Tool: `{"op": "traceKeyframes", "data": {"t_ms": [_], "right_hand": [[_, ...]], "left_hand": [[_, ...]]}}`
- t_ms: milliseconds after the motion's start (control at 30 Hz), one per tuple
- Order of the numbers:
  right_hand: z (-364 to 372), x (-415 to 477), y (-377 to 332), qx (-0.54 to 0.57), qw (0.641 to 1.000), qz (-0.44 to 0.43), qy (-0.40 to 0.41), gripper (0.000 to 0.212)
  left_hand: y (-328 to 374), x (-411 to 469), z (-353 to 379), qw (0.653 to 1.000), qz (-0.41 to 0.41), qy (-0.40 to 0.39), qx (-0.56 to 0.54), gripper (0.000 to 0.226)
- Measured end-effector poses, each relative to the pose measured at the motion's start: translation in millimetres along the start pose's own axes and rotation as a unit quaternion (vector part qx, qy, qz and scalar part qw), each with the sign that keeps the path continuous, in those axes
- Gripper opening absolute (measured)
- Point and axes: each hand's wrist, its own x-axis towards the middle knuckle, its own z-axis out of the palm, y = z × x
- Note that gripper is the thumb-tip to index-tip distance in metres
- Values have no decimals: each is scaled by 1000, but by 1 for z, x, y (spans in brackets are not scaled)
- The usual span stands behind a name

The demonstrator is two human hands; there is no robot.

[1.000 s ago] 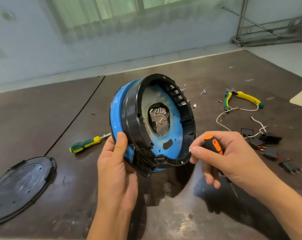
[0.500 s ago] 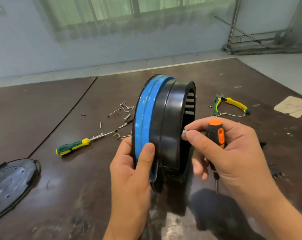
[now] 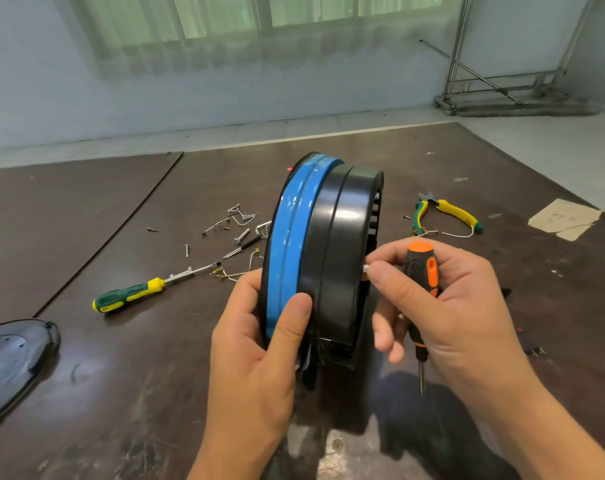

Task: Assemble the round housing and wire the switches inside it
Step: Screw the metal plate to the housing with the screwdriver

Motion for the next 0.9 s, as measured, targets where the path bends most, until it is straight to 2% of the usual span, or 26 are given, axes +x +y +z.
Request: {"op": "traceKeyframes", "data": {"t_ms": [367,633,767,900], "right_hand": [[-1,0,-1,2,1000,19,-9,21],[-2,2,1,25,998,46,-32,28],[-1,2,0,30,997,65,-27,20],[-1,1,0,55,991,121,-12,10]], "left_hand": [[8,2,-4,997,-24,-49,-53,29],[8,1,-6,999,-26,-29,-37,23],[10,-1,-4,999,-19,-22,-29,23],[9,-1,-1,1000,3,1,7,24]]}}
